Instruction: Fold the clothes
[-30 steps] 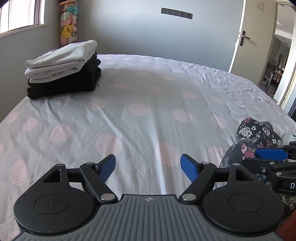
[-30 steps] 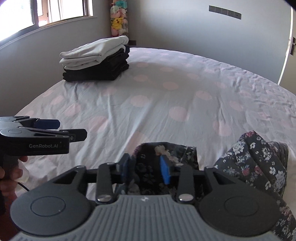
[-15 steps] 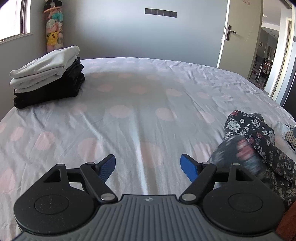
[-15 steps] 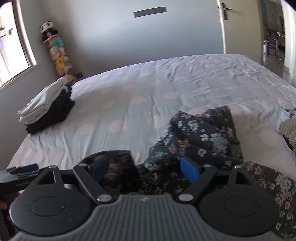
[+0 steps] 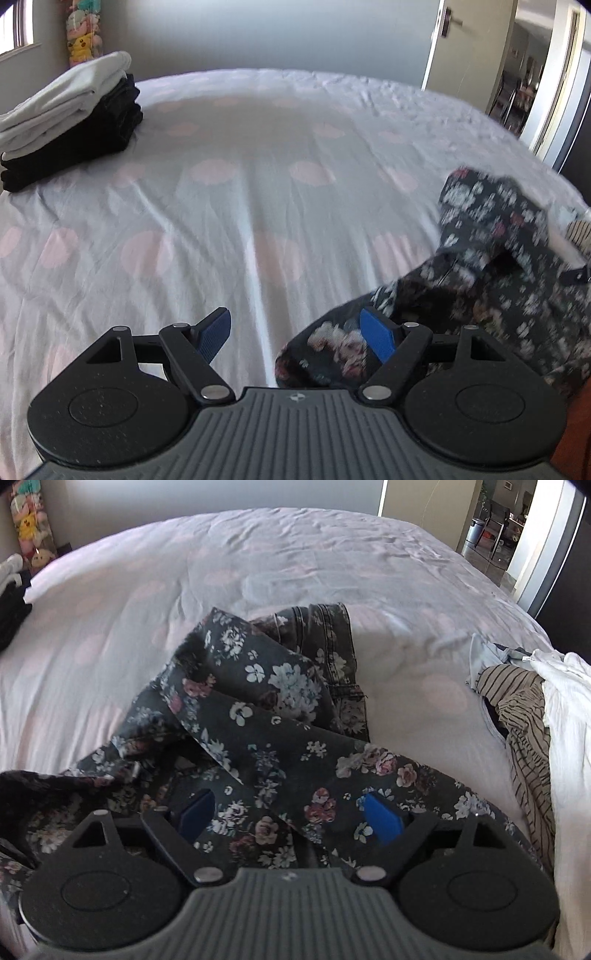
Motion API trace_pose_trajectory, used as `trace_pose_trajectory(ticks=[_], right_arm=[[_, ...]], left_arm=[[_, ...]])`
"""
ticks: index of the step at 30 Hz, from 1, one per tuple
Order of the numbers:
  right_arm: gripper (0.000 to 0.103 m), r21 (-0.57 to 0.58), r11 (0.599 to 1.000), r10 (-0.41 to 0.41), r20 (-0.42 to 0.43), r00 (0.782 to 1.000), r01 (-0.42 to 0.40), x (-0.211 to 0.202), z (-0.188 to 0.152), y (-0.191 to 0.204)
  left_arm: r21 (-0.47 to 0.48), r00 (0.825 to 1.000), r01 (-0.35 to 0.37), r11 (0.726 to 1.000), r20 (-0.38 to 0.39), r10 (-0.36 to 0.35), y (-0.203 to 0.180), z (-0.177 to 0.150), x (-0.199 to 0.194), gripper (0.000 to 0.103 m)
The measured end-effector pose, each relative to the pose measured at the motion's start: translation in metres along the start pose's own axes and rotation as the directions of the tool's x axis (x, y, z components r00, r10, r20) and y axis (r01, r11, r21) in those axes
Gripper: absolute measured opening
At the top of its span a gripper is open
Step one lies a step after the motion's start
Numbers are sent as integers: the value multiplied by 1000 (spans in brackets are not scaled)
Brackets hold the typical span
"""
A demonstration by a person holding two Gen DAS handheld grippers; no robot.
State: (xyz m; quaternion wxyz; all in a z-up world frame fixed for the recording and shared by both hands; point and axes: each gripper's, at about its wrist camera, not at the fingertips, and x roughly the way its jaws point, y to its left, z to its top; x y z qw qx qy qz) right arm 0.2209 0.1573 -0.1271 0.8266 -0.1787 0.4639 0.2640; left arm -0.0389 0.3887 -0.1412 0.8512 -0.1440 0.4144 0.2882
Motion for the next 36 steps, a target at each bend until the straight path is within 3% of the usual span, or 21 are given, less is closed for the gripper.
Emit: trace_pose_trajectory(ticks=[2,4,6,7,10,11,13,15,17,21,25,27,28,29,31,33,36], right_arm=[[90,35,999,19,-64,998,-17,18,5,-4],[90,72,996,55,-144,988,-45,37,6,-7],[84,122,988,114,-201,973,-90,52,5,-12],[74,144,983,143,-221,965,-113,58,4,-13],[55,154,980,161,-232,959,-127,63,1,-14],[35,149,979,171,-225,959,-140,61,0,-13],[16,139,975,198,-210,957,-172,58,-3,-10],[9,122,974,210,-180,961,-190,51,-6,-8],[0,109,972,222,-143,965,-207,44,-8,-7],[0,73,958,282,-37,959,-278,22,-10,1],[0,-29,964,265,19,964,-264,6,-3,21],[7,-32,977,212,13,977,-212,8,2,23],[18,-23,983,181,7,983,-181,10,4,22],[48,-4,989,149,2,989,-149,13,6,19],[76,40,996,82,-7,997,-81,16,11,9],[76,77,997,30,-34,999,-28,24,16,-4],[87,122,992,-32,-81,996,42,37,23,-23]], left_arm=[[48,997,-48,998,-60,51,-8,-4,16,91],[62,994,-50,997,-89,55,-11,-6,24,91],[72,992,-45,996,-116,53,-14,-9,31,88],[77,990,-43,996,-129,53,-15,-11,35,84],[61,987,-7,998,-159,16,-14,-12,41,56],[53,987,7,999,-164,2,-14,-12,41,42],[67,988,6,998,-157,4,-16,-12,39,30],[80,990,6,997,-144,6,-18,-11,35,14],[87,992,9,996,-123,1,-19,-11,31,8],[44,999,18,999,-49,-16,-13,-4,18,5],[5,1000,14,1000,8,-14,-7,2,10,5],[6,1000,4,1000,5,-4,-6,2,11,5],[10,1000,-3,1000,4,3,-7,1,12,5],[14,1000,-11,1000,3,11,-7,0,12,5],[21,1000,-25,999,2,25,-7,-1,14,5],[28,999,-37,999,-4,37,-8,-2,16,5],[34,999,-46,998,-20,47,-7,-4,21,5]])
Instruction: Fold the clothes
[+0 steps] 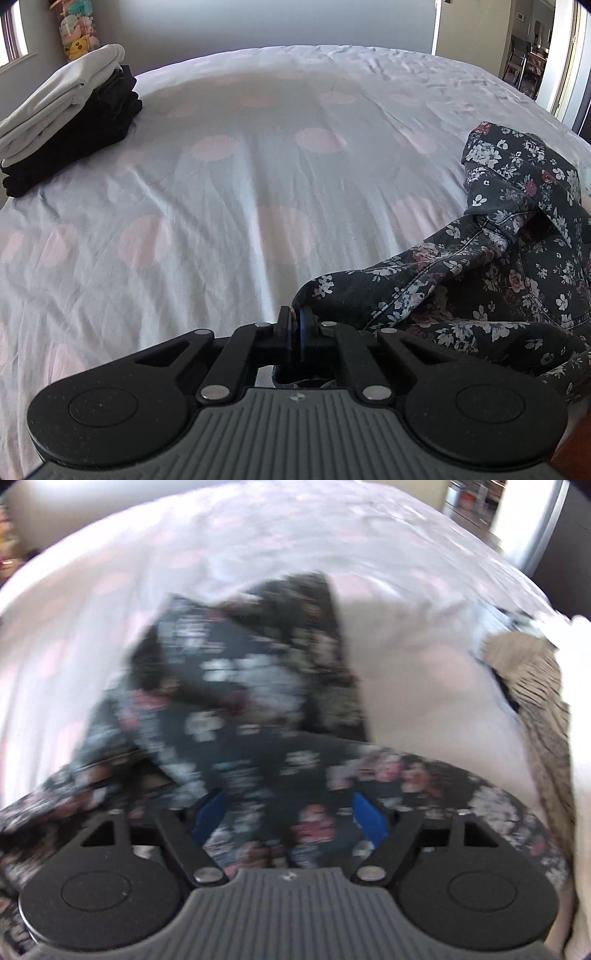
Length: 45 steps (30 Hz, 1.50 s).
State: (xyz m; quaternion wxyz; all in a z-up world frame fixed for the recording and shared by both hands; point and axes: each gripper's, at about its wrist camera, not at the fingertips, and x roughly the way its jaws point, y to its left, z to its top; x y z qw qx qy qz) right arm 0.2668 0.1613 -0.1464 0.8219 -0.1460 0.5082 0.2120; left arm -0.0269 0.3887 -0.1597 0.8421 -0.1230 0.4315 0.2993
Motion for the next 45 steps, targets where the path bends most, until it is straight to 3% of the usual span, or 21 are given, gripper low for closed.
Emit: trace_pose_trajectory(ticks=[2,7,9,10,11,12,20,27,30,33,34,35,36,39,41,45], right_arm=[[88,33,999,-1,-38,999,3,10,2,-10],[87,116,990,102,-156,982,-85,31,-2,-22],[69,99,990,115,-150,982,-100,29,-2,-19],[28,88,989,129,-142,981,-117,27,-2,-17],[2,92,979,191,-134,973,-179,25,-2,-16],[0,89,971,233,-130,964,-223,23,-3,-11],[0,-80,931,348,-108,931,-357,3,-15,62],[13,-181,930,321,-28,947,-321,-25,-14,79],[44,-185,948,270,33,962,-260,-35,-12,67],[56,-145,966,227,64,972,-216,-39,-14,46],[64,-122,971,214,71,974,-204,-38,-13,40],[69,-94,978,194,82,978,-187,-36,-12,31],[75,-70,983,178,92,980,-172,-35,-12,23],[78,12,987,158,90,983,-159,-28,-11,-3],[78,74,984,155,78,985,-161,-23,-11,-19],[79,103,978,174,74,982,-181,-15,-8,-19]], left_arm=[[2,1000,-4,1000,-14,4,0,-1,3,5],[0,1000,-5,1000,-26,5,0,-1,5,5],[1,1000,-6,1000,-21,6,0,0,3,5],[2,1000,-8,1000,-16,8,-1,1,3,5],[3,1000,-9,1000,-11,9,-1,1,2,5],[-3,1000,-7,1000,-4,7,0,2,0,5],[-70,997,1,998,73,4,14,5,-12,5],[-111,988,0,994,156,18,26,10,-20,5],[-133,984,-41,990,169,64,34,11,-22,5],[-187,984,-70,980,147,98,46,11,-18,0],[-178,965,-186,966,152,214,47,11,-19,0],[-162,921,-328,931,164,353,49,11,-19,0],[-183,890,-391,902,175,421,57,11,-22,0],[-359,955,-238,903,84,285,96,8,-19,0],[-352,968,-213,912,48,245,97,5,-12,0],[-352,997,-51,935,42,70,86,5,-4,5]])
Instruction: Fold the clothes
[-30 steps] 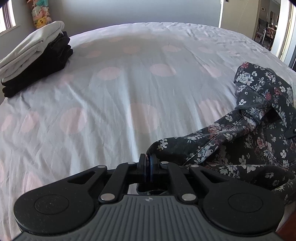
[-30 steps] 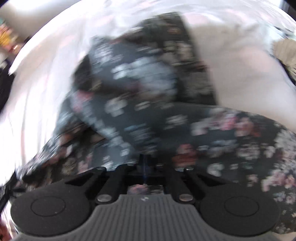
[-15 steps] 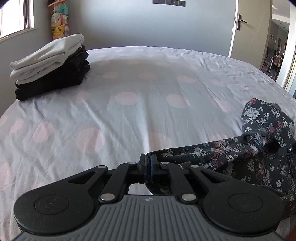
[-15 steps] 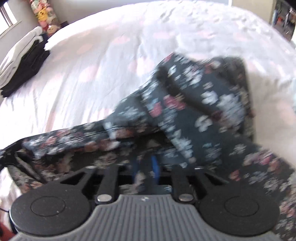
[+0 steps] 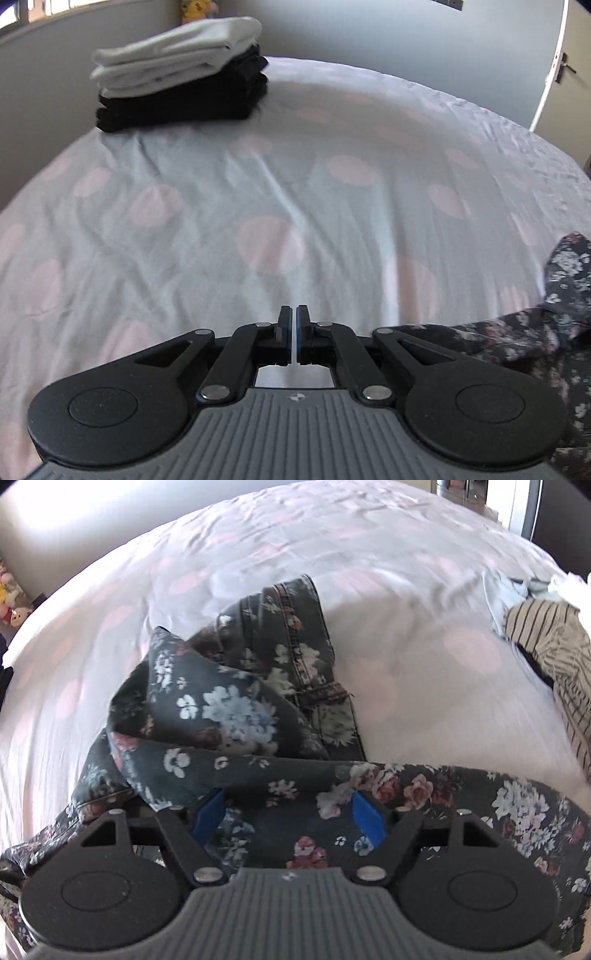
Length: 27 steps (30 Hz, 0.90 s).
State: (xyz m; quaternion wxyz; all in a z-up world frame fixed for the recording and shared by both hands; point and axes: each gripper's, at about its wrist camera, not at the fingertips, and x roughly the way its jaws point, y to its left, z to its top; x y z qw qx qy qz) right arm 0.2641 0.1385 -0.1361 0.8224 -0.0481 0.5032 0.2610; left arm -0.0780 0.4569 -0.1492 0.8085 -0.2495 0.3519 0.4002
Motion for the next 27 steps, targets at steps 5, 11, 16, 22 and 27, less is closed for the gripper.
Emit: trace_pose_trajectory(ticks=[5,11,16,22,27], right_arm=[[82,-126,991,49,44,998,-43,2,-4,20],[85,-330,943,39,7,999,-35,12,-13,59],[44,-385,922,-45,-13,999,37,24,-18,68],[6,-426,899,-35,149,988,96,-15,-8,76],[5,-396,907,11,364,931,144,-80,24,78]], left_arm=[[50,999,34,998,17,-35,-12,-3,1,41],[91,994,99,991,-49,-95,-26,-7,11,59],[193,996,73,979,-68,-60,-41,-15,12,59],[228,990,88,970,-124,-61,-47,-22,19,48],[239,991,92,967,-117,-66,-47,-23,15,51]])
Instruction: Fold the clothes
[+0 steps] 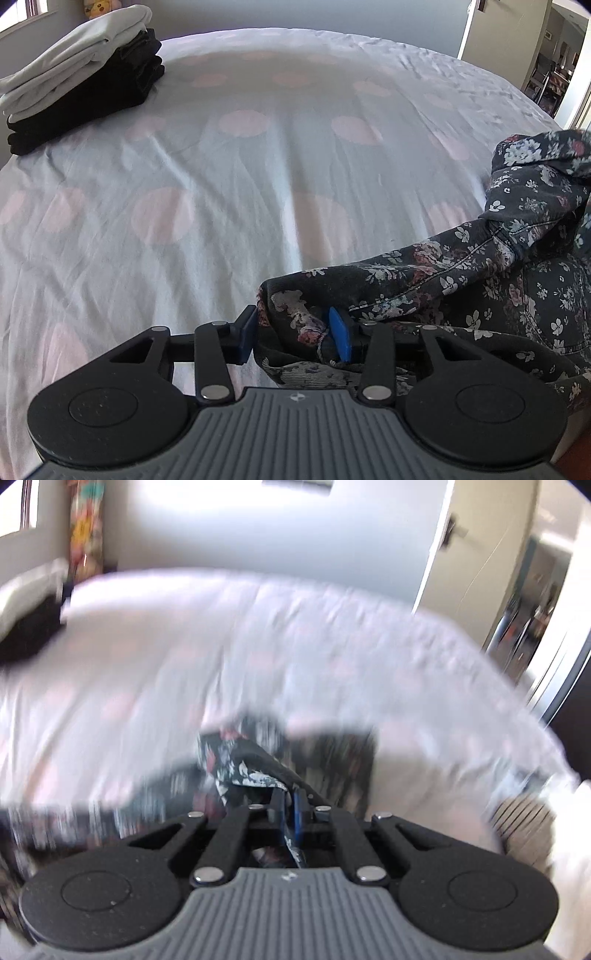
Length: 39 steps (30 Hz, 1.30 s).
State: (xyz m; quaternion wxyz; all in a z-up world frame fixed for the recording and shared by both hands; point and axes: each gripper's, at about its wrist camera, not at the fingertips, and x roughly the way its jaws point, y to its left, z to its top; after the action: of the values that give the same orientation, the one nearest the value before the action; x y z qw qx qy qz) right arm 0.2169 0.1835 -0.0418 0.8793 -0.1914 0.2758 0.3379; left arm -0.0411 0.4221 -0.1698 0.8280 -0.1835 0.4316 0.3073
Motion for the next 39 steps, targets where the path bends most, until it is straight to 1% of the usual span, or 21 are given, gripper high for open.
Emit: trace_pose_trajectory(ticks=[3,5,6,7,9,12,13,15,17,21,24,27,29,30,33,34,35,36,37,38,39], right_arm=[[4,-18,999,-25,118,993,27,-29,32,-4],[4,-44,998,-42,187,982,51,-47,50,-3],[4,-46,997,-48,211,976,59,-55,58,-3],[4,-45,997,-53,234,971,65,-62,65,-4],[4,-41,996,-65,276,959,79,-77,79,-6],[4,-30,995,-81,328,941,96,-97,96,-9],[4,-30,995,-84,341,936,100,-102,102,-9],[4,-38,993,-92,371,924,114,-113,113,-9],[4,-56,990,-93,407,909,126,-126,126,-4],[4,-78,987,-89,465,881,141,-145,155,4],[4,-79,988,-78,493,867,134,-155,178,12],[4,-63,993,-56,518,854,103,-162,201,21],[4,-56,996,-33,539,842,75,-166,215,29],[4,-53,997,-18,550,835,56,-166,222,34],[4,-36,999,26,577,816,-6,-167,240,46],[4,-28,999,40,587,809,-29,-167,246,49],[4,-19,999,50,592,805,-48,-166,250,51],[4,-9,998,58,595,801,-66,-166,254,51],[4,1,997,63,595,801,-79,-163,256,50],[4,9,996,67,593,802,-91,-161,257,49],[4,17,995,67,589,805,-95,-157,257,47]], left_arm=[[5,1000,10,1000,-9,-10,-1,-2,0,58],[22,1000,13,1000,-19,-13,-3,-3,0,58],[37,1000,7,999,-22,-6,-5,-4,1,56],[44,1000,8,999,-21,-7,-7,-4,1,52],[46,1000,9,999,-15,-8,-8,-6,-1,20],[23,1000,9,1000,24,-10,-6,-5,-10,11],[11,999,8,1000,48,-9,-5,-4,-14,10],[-8,992,4,1000,126,-3,-3,-4,-29,9],[-27,978,-4,1000,208,9,0,-2,-48,8],[-75,935,6,997,353,21,12,9,-88,8],[-102,892,-36,994,445,78,26,35,-124,7],[-121,835,-100,988,530,150,47,62,-170,7],[-134,790,-149,980,580,199,61,79,-210,7],[-139,764,-172,975,607,221,64,87,-231,7],[-123,695,-207,971,680,234,60,93,-292,7],[-105,678,-207,973,701,220,53,92,-310,7],[-85,667,-199,976,718,198,44,90,-326,7],[-58,662,-180,982,731,165,34,87,-339,7],[-23,663,-161,987,738,125,24,83,-350,7],[16,670,-142,990,738,84,13,78,-358,7],[66,684,-116,991,729,32,0,74,-361,7]])
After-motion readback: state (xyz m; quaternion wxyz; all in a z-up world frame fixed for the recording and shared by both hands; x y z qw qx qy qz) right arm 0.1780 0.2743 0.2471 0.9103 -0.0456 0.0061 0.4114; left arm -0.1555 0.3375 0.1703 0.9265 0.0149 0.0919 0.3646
